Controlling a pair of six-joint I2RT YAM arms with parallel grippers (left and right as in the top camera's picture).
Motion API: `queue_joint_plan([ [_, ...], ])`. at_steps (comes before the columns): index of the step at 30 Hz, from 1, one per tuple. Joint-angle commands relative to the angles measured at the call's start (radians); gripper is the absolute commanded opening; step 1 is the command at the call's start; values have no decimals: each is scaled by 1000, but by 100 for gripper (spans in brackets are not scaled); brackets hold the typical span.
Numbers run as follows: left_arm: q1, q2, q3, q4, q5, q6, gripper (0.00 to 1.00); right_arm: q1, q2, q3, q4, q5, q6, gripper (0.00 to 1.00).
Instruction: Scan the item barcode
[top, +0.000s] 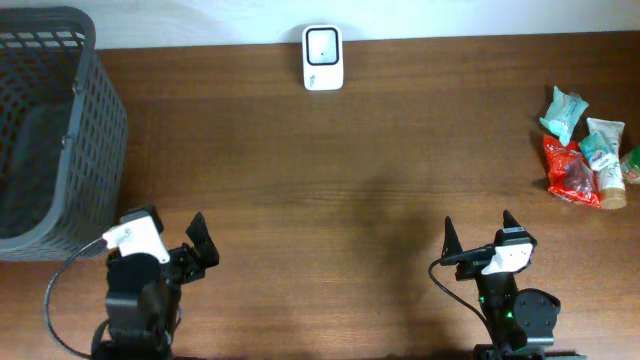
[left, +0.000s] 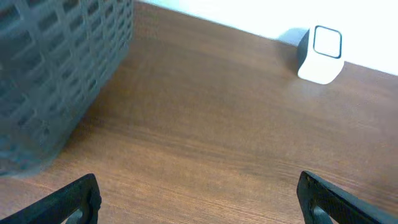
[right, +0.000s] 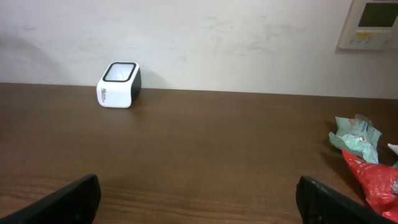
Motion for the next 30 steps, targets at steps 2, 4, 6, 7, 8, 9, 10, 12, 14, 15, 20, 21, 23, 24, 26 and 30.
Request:
queue_joint_plan([
  [2,6,-88,-82,21,-6,53,99,6,-8,-8,-3,1,0,99],
  [4,6,-139,-142,67,12,53,99,6,-8,-8,-3,1,0,99],
  [6,6,-201,-216,146,13,72,99,6,-8,-8,-3,1,0,99],
  [7,6,-235,-259,189,21,80,99,6,-8,-8,-3,1,0,99],
  [8,8,-264,-293,225,40,89,99,6,-8,-8,-3,1,0,99],
  [9,15,-287,-321,261,67,108,99,6,-8,-8,-3,1,0,99],
  [10,26,-307,-348,296,95,110,99,6,-8,-8,-3,1,0,99],
  [12,50,-339,-387,342,128,109,99,6,-8,-8,-3,1,0,99],
  [14,72,-373,-418,370,161,109,99,6,-8,-8,-3,1,0,99],
  [15,77,-387,-429,384,169,110,99,6,-8,-8,-3,1,0,99],
  [20,79,-474,-510,507,174,109,99,6,-8,-8,-3,1,0,99],
  [21,79,-488,-529,532,174,109,99,6,-8,-8,-3,1,0,99],
  [23,79,-500,-567,601,174,109,99,6,-8,-8,-3,1,0,99],
  [24,79,-500,-601,678,171,109,99,6,-8,-8,-3,1,0,99],
  [26,78,-500,-638,750,171,109,99,6,-8,-8,-3,1,0,99],
  [30,83,-500,-638,670,167,206,99,6,-8,-8,-3,1,0,99],
])
